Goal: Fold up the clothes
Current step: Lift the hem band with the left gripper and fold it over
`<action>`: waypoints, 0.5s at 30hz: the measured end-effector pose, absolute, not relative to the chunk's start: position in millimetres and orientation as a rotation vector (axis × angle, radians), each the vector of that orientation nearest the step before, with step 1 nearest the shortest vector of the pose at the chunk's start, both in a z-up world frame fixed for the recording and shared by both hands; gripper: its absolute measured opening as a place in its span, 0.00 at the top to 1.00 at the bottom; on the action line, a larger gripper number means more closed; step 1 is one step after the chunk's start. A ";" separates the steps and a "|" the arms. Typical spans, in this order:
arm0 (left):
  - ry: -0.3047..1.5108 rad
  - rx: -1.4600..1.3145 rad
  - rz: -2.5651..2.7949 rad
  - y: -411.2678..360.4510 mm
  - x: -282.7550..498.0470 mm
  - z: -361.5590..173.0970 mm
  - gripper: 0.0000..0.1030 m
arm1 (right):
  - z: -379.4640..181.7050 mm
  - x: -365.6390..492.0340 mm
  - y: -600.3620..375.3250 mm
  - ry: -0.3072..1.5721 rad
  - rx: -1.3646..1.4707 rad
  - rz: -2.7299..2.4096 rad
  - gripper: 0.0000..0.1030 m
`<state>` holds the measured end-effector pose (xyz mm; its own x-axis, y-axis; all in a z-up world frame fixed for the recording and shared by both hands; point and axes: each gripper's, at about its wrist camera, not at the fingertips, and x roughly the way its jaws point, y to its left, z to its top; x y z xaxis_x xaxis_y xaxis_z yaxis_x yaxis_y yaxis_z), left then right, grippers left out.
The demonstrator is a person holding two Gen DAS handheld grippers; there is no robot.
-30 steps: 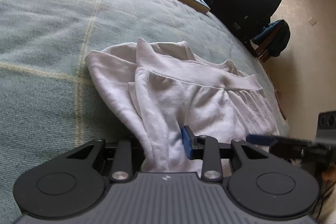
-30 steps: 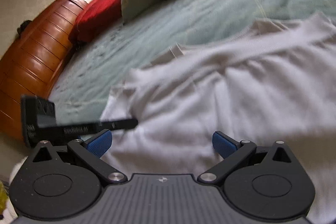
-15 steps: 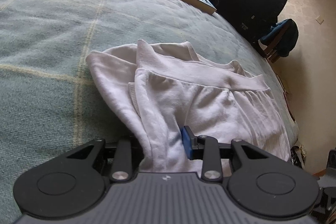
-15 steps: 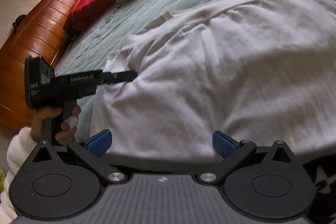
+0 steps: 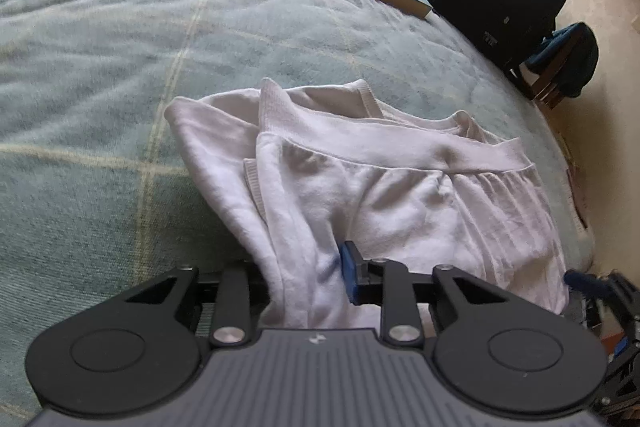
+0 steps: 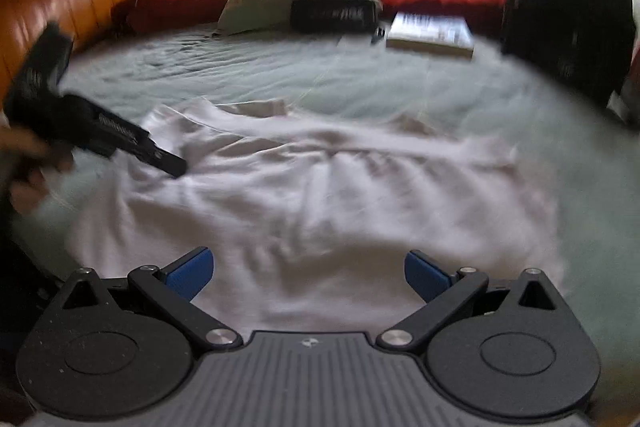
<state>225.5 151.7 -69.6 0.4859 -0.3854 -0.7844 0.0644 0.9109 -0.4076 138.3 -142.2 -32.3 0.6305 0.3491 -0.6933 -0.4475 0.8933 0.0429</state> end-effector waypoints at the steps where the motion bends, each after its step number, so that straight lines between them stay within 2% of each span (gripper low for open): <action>1: 1.030 -0.335 -0.277 149.2 225.2 -66.0 0.77 | -32.4 137.2 -144.9 0.752 -0.150 0.463 0.00; 3: 1.025 -0.324 -0.279 144.2 224.5 -57.3 0.80 | -35.4 138.0 -151.8 0.756 -0.135 0.496 0.00; 10: 1.007 -0.280 -0.323 114.2 220.9 -18.1 0.81 | -49.8 126.0 -155.3 0.694 -0.272 0.503 0.00; 15: 1.002 -0.236 -0.354 82.1 223.9 3.2 0.82 | -51.0 120.0 -173.2 0.687 -0.230 0.526 0.00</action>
